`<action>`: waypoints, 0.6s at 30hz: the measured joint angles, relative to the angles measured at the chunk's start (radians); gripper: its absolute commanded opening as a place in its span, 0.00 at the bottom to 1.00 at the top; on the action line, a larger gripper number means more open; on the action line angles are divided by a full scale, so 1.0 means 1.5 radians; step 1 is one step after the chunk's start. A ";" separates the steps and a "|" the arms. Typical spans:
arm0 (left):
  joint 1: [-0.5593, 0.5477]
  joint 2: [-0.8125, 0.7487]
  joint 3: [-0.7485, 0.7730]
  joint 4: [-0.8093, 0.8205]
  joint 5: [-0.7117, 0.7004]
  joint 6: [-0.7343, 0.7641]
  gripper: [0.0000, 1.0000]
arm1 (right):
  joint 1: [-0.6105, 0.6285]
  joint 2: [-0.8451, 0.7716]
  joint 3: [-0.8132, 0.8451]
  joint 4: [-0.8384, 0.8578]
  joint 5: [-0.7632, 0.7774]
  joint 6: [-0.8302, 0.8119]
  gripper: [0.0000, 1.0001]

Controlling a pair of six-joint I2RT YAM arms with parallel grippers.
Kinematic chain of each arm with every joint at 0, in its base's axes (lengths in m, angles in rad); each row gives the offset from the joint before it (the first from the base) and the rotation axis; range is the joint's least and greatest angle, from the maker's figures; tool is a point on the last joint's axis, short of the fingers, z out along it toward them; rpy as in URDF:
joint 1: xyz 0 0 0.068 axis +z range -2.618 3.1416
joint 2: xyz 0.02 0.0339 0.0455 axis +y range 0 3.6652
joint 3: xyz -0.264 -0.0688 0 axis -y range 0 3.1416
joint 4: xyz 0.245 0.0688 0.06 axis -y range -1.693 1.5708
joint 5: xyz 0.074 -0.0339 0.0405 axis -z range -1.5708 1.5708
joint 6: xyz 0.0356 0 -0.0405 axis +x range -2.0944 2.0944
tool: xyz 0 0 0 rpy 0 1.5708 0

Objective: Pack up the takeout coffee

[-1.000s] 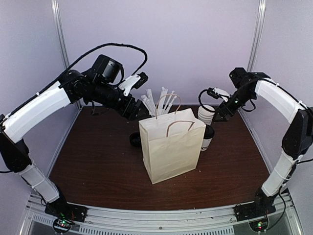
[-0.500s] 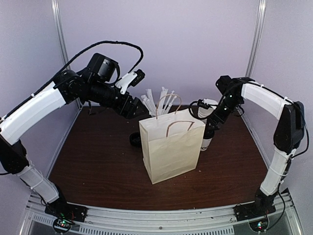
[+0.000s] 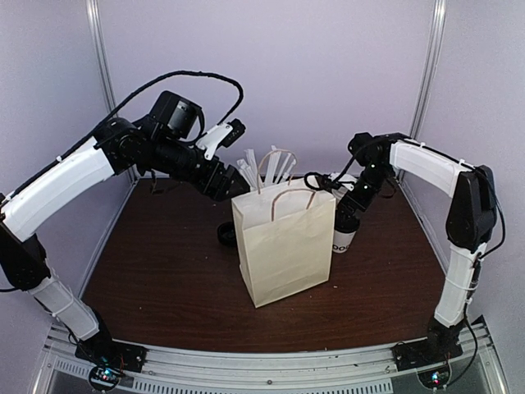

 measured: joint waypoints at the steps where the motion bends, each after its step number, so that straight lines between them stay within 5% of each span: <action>1: 0.000 0.000 0.000 0.000 0.000 0.000 0.79 | 0.001 0.001 0.002 0.001 0.002 0.001 0.86; 18: 0.000 0.005 0.000 -0.001 0.003 0.000 0.79 | 0.004 0.009 0.004 0.001 0.009 0.004 0.81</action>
